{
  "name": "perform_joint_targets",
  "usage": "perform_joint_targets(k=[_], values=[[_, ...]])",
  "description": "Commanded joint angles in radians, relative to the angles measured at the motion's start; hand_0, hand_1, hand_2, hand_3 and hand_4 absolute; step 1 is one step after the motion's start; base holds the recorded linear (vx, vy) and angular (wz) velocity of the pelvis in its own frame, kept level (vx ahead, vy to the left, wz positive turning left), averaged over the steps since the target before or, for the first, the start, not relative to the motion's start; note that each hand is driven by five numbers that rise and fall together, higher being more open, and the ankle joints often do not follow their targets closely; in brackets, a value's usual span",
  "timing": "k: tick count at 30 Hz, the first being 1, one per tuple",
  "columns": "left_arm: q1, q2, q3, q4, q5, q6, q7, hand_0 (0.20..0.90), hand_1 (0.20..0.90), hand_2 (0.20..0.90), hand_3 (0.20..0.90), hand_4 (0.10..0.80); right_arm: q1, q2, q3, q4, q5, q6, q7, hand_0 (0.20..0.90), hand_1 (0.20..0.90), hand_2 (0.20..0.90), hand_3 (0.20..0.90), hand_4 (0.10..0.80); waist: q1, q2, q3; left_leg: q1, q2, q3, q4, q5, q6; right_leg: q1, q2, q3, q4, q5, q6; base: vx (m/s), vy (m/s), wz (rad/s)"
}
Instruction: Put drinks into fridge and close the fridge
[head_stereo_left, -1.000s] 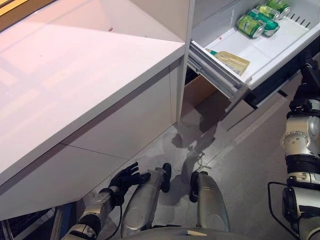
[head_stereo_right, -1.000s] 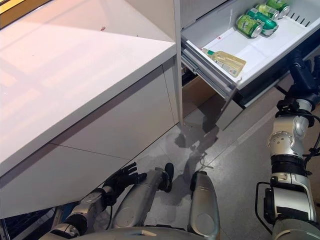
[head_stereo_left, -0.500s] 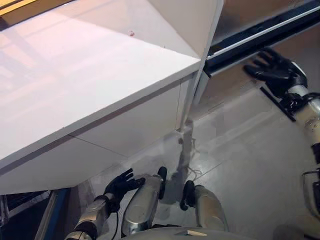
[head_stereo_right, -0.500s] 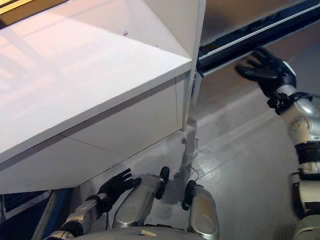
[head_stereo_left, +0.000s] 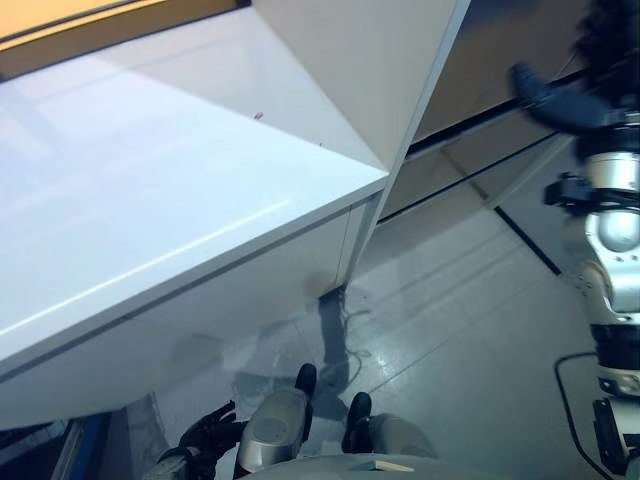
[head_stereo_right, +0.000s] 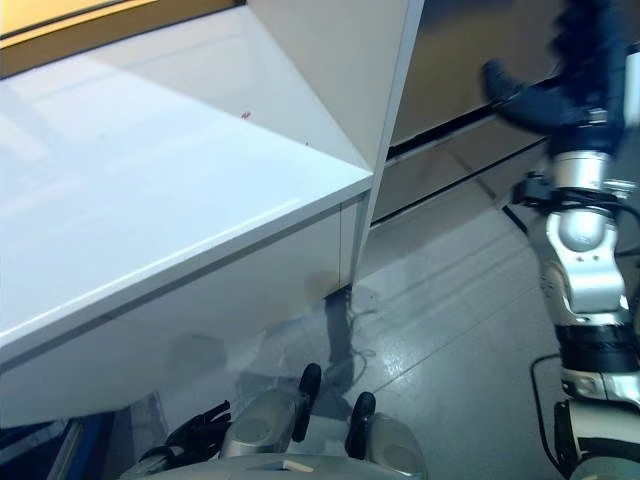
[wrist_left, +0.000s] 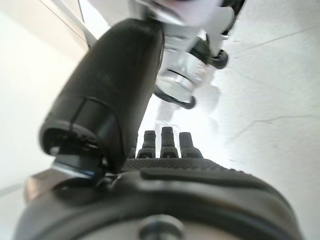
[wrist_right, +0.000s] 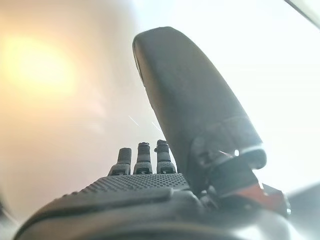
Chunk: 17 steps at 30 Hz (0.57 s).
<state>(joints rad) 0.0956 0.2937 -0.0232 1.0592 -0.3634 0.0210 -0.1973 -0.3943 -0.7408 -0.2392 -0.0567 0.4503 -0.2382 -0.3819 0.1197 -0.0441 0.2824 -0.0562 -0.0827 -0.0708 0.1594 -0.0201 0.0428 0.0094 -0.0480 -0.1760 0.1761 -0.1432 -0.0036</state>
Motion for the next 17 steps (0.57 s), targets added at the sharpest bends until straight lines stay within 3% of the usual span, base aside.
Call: perform_joint_targets(k=[1,7,10,15,17], values=[[0.016,0.015,0.001,0.054,0.022,-0.046,-0.019,0.900,0.900,0.900,0.900,0.800,0.070,0.002,-0.107,0.015,-0.003,-0.179,-0.099,0.900,0.900,0.900,0.900,0.800,-0.069,-0.008,-0.155,0.081,0.000,0.063,-0.067,-0.102,0.018,-0.008,-0.010,0.049,-0.039,0.056,0.060,-0.039,0.009,-0.29],[-0.010,-0.005,-0.026,0.036,0.009,-0.034,-0.012,0.900,0.900,0.900,0.900,0.800,0.211,0.096,-0.160,0.171,0.025,-0.232,-0.162,0.900,0.900,0.900,0.900,0.800,-0.106,0.000,-0.178,0.102,0.008,0.103,-0.100,-0.100,0.010,-0.002,0.000,0.072,-0.087,0.078,0.068,-0.029,0.003,-0.36],[-0.024,-0.023,-0.046,0.014,-0.011,-0.010,0.014,0.900,0.900,0.900,0.900,0.800,0.303,0.196,-0.119,0.337,-0.006,-0.154,-0.155,0.900,0.900,0.900,0.900,0.800,-0.129,0.013,-0.186,0.112,0.012,0.129,-0.126,-0.090,0.005,0.001,0.006,0.079,-0.116,0.093,0.071,-0.049,0.006,-0.28],[-0.023,-0.020,-0.048,0.007,0.005,0.017,0.032,0.900,0.900,0.900,0.900,0.800,0.424,0.333,0.019,0.674,-0.016,-0.120,-0.009,0.900,0.900,0.900,0.900,0.800,-0.148,0.024,-0.187,0.129,0.021,0.156,-0.158,-0.077,0.002,0.007,0.011,0.075,-0.132,0.099,0.071,-0.039,-0.031,-0.14],[-0.029,-0.011,-0.051,0.030,0.034,0.030,0.032,0.900,0.900,0.900,0.900,0.800,0.441,0.369,0.066,0.841,-0.026,-0.026,0.097,0.900,0.900,0.900,0.900,0.800,-0.150,0.026,-0.186,0.136,0.025,0.160,-0.165,-0.074,0.000,0.010,0.012,0.071,-0.128,0.094,0.068,-0.019,-0.043,-0.04]])
